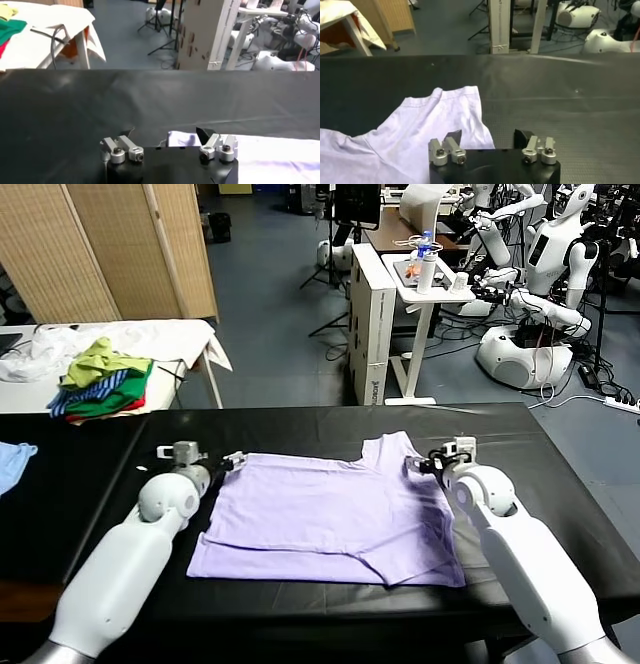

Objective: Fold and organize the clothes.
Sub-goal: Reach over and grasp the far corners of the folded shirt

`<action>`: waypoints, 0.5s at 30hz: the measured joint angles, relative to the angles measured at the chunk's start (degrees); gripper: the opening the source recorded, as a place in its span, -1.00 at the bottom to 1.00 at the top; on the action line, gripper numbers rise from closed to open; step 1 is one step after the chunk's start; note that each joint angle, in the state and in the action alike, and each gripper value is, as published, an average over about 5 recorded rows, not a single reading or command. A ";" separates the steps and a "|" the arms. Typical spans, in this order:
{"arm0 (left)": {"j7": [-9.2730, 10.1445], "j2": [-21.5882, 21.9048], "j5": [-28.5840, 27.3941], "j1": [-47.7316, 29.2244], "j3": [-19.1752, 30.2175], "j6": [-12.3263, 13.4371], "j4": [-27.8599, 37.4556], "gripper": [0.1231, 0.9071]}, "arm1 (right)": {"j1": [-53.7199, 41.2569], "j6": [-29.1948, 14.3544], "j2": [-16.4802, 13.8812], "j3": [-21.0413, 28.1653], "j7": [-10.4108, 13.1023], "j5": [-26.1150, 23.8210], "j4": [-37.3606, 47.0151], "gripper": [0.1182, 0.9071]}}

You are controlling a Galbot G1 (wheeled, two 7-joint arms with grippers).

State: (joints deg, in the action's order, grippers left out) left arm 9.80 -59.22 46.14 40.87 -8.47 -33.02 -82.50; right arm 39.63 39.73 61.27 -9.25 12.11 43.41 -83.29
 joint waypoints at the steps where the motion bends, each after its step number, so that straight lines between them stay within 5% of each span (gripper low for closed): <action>1: -0.15 0.00 0.00 -0.03 0.11 -0.02 0.00 0.60 | 0.06 -0.01 0.00 -0.04 -0.06 -0.05 0.02 0.45; 10: -1.09 -0.02 -0.22 -0.13 0.79 0.14 0.08 -0.63 | 0.52 -0.27 0.00 -0.23 -0.69 -0.62 0.01 -0.17; 15: -1.09 0.17 -0.23 -0.12 0.78 0.26 -0.08 -0.94 | 0.68 -1.40 0.00 -0.12 -1.75 -1.20 -0.12 -0.46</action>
State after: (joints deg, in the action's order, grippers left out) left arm 8.71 -59.05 45.92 40.75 -7.69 -32.76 -82.58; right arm 40.31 38.33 61.27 -9.37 10.36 42.21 -83.41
